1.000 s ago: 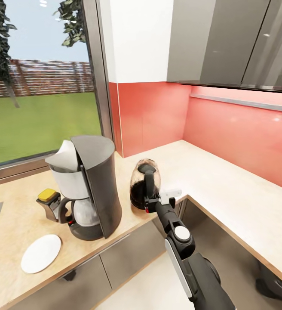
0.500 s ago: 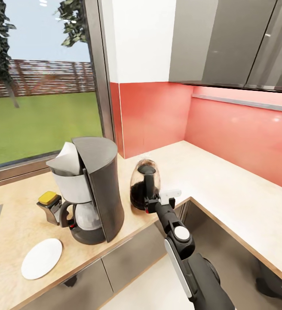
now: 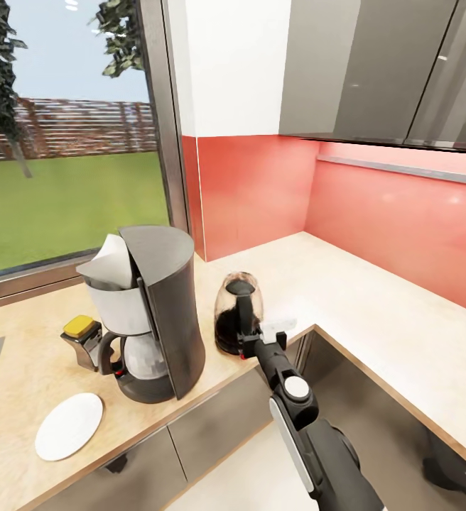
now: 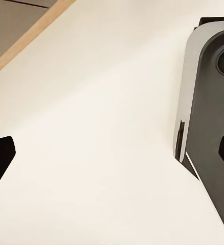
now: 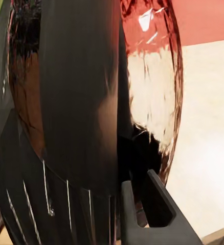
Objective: Set up a coffee station on the kitchen countertop: keep the coffee maker on the countertop, move the bottle of coffee from the kitchen shelf to the counter next to the coffee maker, place a paper coffee filter on top of the coffee maker, put the saucer next to the coffee maker with the coffee cup on the saucer, and place the electric kettle next to the coffee maker.
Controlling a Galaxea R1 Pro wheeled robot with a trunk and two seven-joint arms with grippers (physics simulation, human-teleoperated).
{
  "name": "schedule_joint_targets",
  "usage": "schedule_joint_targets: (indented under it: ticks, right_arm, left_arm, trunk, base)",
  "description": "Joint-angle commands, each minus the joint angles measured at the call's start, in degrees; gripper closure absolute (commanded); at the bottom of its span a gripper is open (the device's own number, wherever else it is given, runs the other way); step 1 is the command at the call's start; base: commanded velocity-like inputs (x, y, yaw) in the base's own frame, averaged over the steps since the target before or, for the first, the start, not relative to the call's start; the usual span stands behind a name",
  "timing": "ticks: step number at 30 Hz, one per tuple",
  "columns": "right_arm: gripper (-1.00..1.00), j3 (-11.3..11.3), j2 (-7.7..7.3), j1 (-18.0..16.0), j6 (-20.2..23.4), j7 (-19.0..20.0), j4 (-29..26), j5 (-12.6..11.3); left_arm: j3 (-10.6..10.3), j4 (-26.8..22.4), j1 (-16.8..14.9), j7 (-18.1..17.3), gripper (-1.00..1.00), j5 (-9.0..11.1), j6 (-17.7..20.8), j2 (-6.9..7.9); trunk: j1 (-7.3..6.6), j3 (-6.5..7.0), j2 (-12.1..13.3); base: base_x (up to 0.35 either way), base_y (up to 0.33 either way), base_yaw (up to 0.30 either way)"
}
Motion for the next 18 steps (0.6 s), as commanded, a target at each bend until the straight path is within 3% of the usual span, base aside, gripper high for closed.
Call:
schedule_joint_targets:
  ticks: [1,6,13,18]
  right_arm:
    - [1.00,0.11,-0.01,-0.07,0.37,-0.30,-0.04,0.28]
    - [1.00,0.12,-0.01,-0.07,0.31,-0.29,0.07,0.28]
    - [1.00,0.12,-0.01,-0.07,0.30,-0.31,0.15,0.28]
    - [1.00,0.12,-0.01,-0.07,0.26,-0.32,0.84,0.28]
  left_arm:
    - [-0.49,0.05,-0.04,0.09,-1.00,0.49,-0.19,-0.01]
    - [-0.49,0.05,-0.04,0.09,-1.00,0.49,-0.19,-0.01]
    - [-0.49,0.05,-0.04,0.09,-1.00,0.49,-0.19,-0.01]
    - [-0.49,0.05,-0.04,0.09,-1.00,0.49,-0.19,-0.01]
  trunk:
    - [0.03,-0.11,-0.12]
    - [0.03,-0.11,-0.12]
    - [0.03,-0.11,-0.12]
    - [0.03,-0.11,-0.12]
  base:
    - [0.000,0.000,0.000]
    - [0.000,0.053,0.000]
    - [0.000,0.215,0.000]
    - [0.000,0.026,0.000]
